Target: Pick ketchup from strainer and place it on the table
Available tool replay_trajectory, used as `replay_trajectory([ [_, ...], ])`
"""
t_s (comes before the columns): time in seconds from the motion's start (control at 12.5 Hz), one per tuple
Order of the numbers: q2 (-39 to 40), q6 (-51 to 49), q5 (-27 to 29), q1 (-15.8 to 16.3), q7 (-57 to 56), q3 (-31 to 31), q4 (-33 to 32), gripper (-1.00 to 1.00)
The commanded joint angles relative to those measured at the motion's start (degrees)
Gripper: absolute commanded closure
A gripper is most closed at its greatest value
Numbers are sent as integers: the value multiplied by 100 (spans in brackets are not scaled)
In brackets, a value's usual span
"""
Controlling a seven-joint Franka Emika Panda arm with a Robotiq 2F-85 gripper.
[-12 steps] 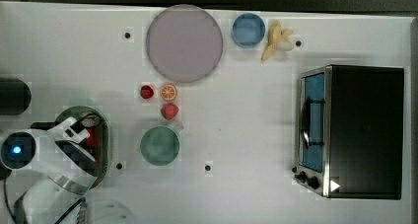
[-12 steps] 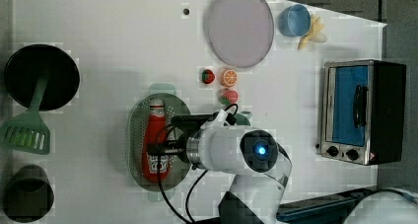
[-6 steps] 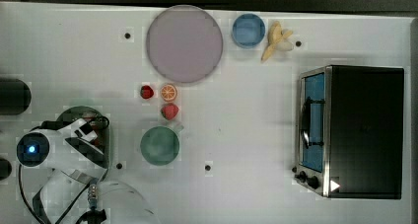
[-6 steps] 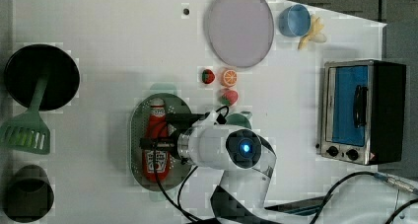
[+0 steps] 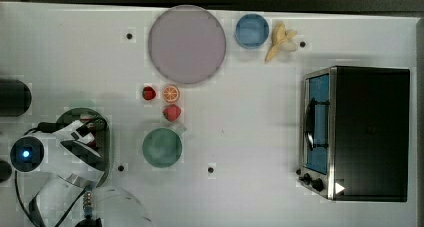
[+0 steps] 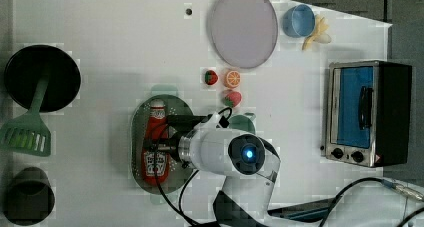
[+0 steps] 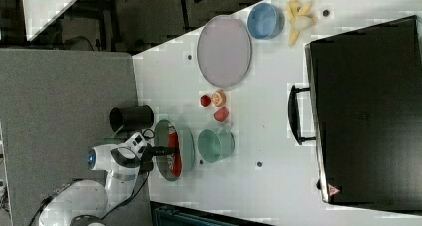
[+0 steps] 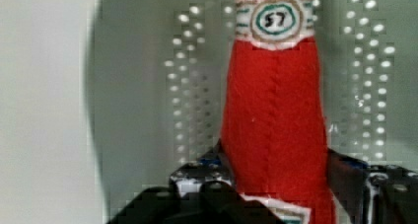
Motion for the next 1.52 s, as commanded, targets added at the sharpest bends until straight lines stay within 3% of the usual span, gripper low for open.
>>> replay_trajectory([
  [0.08,-728,-75,610,-341,331,629,-41,-13],
  [0.32,-1232,-888,1803,-939,-9,1440,156,-13],
  [0.56,-1469,-2183,2316,-1413,-809,1848,769,-13],
  [1.04,-1678,-3574,2263,-2233,-1630,1836,1877,-13],
  [1.52,-1901,-4280,2204,-3452,-2514,1740,2158,-13],
])
